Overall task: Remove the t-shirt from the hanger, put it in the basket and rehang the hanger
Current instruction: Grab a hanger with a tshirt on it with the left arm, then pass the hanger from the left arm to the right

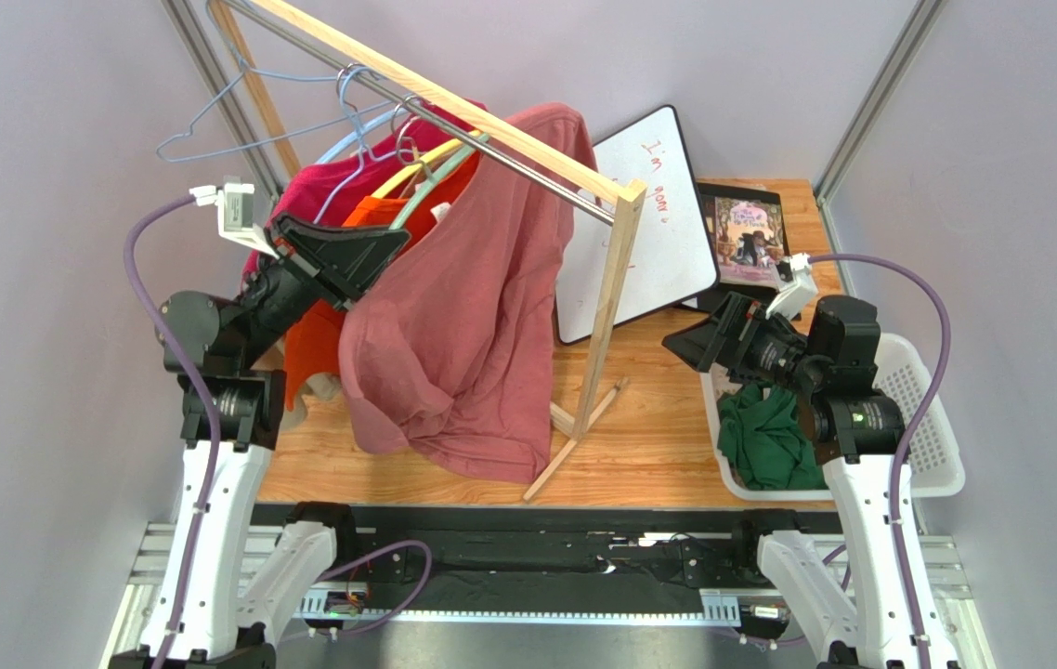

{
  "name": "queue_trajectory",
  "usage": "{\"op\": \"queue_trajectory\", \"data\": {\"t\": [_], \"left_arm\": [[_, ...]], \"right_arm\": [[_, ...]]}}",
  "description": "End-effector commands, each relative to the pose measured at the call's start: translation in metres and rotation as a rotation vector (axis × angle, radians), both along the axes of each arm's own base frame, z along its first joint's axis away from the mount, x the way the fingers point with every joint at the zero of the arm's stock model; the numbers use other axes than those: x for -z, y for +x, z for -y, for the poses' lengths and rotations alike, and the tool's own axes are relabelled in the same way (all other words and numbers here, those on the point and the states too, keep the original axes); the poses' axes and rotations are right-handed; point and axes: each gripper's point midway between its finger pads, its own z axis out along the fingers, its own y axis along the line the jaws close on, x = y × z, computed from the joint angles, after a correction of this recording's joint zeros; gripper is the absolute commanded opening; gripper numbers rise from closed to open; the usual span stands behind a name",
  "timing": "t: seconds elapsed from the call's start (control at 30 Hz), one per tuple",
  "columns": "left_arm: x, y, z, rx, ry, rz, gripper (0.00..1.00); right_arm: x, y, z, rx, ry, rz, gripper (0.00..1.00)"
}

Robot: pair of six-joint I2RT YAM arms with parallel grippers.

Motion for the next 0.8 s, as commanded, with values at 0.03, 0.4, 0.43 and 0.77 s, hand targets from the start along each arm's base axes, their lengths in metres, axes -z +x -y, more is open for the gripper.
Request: {"op": "queue_trajectory", "data": {"t": [0.03,0.4,0.43,0.77], "left_arm": [[-0.041,-0.041,-0.008,-0.060,0.007,0.228,0.00],[0.019,-0.056,0.009,0.093,0.176,0.005,0.00],[0.024,-0.057,0.011,0.116,0.180,-0.010,0.00],[0.058,-0.052,0.024,0.274,0.205,-0.138,0.00]], "right_arm": [[-0.006,0.004,0.000,-0.001,0.003,0.042,0.95],[-0.010,0.007,0.000,0.005,0.009,0.046,0.95],[-0.012,0.007,0.000,0.008,0.009,0.051,0.94],[-0.027,0.022,-0.018,0.002,-0.029,0.093,0.92]]}}
